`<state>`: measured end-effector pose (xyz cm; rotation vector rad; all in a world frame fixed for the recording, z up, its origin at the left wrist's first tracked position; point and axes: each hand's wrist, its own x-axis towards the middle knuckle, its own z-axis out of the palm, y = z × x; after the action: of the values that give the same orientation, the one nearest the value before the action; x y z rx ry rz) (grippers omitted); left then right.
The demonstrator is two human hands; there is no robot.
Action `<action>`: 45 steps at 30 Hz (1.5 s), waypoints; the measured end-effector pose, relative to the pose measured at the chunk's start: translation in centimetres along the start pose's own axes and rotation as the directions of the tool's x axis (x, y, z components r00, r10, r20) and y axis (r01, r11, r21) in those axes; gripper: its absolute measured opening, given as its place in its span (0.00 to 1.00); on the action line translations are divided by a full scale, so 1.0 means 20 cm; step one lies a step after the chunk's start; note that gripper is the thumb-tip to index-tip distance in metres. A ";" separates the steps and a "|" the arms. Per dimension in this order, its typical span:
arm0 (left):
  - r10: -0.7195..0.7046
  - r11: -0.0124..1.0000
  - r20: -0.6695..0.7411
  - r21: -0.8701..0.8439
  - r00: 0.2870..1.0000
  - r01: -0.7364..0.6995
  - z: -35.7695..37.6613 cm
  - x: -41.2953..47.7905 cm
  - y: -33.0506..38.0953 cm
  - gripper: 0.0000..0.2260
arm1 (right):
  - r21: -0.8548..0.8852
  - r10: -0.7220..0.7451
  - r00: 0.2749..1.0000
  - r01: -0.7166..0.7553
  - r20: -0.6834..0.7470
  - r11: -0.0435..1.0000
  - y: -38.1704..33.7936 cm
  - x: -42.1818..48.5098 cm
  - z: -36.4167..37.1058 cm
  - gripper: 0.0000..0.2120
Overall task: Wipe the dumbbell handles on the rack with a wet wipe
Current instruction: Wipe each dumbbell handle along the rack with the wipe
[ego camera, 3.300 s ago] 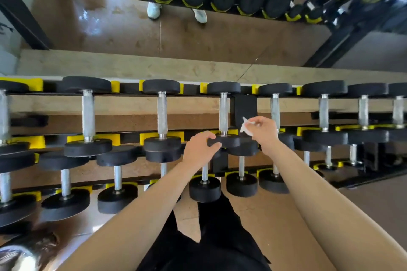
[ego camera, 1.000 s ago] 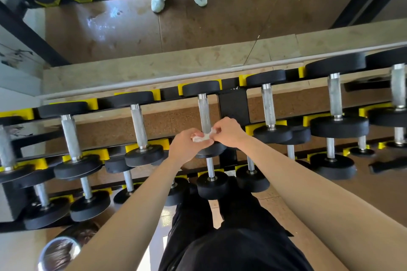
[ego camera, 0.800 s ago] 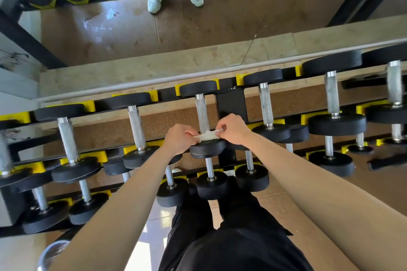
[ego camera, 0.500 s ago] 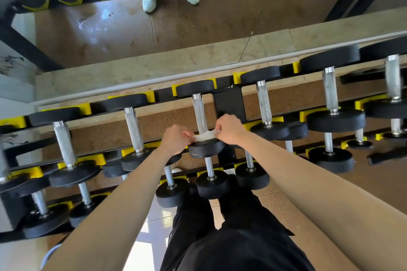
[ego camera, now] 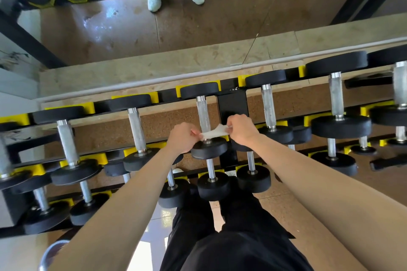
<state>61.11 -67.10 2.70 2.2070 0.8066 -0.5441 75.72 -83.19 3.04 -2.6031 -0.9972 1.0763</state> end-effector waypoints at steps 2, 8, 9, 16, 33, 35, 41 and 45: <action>-0.114 0.993 -0.078 0.008 0.990 0.115 -0.02 0.01 -0.06 0.11 | 0.046 -0.107 0.993 0.106 0.038 0.993 -0.07 -0.01 0.02 0.03; -0.061 0.998 -0.066 -0.010 0.996 0.060 -0.05 0.04 -0.01 0.11 | 0.064 -0.033 0.995 0.039 -0.095 0.997 -0.04 0.04 -0.04 0.02; -0.034 0.999 -0.058 -0.021 0.998 0.033 -0.06 0.05 0.01 0.10 | 0.065 -0.006 0.993 0.013 -0.118 0.998 -0.02 0.05 -0.05 0.02; -0.243 0.948 -0.183 -0.255 0.953 0.192 -0.12 0.16 -0.04 0.11 | 0.099 -0.078 0.976 0.100 -0.205 0.990 -0.15 0.11 -0.12 0.07; -0.389 0.558 -0.063 -0.810 0.919 0.181 -0.07 0.27 0.10 0.10 | 0.819 0.644 0.727 -0.206 -0.238 0.536 -0.24 0.25 -0.10 0.07; -0.486 0.560 -0.108 -0.800 0.868 0.215 -0.08 0.29 0.07 0.11 | 0.817 0.583 0.790 -0.201 -0.191 0.541 -0.29 0.28 -0.06 0.03; -0.405 0.578 -0.032 -0.783 0.914 0.229 -0.07 0.28 0.01 0.09 | 0.737 0.530 0.820 -0.219 -0.217 0.640 -0.25 0.27 -0.08 0.05; -0.337 0.629 -0.043 -0.754 0.941 0.191 -0.06 0.25 -0.01 0.07 | 0.737 0.534 0.828 -0.249 -0.175 0.629 -0.16 0.24 -0.06 0.02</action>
<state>64.69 -64.12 0.50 1.3781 1.2100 -0.0878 77.44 -77.60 2.42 -2.2559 0.1201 0.7420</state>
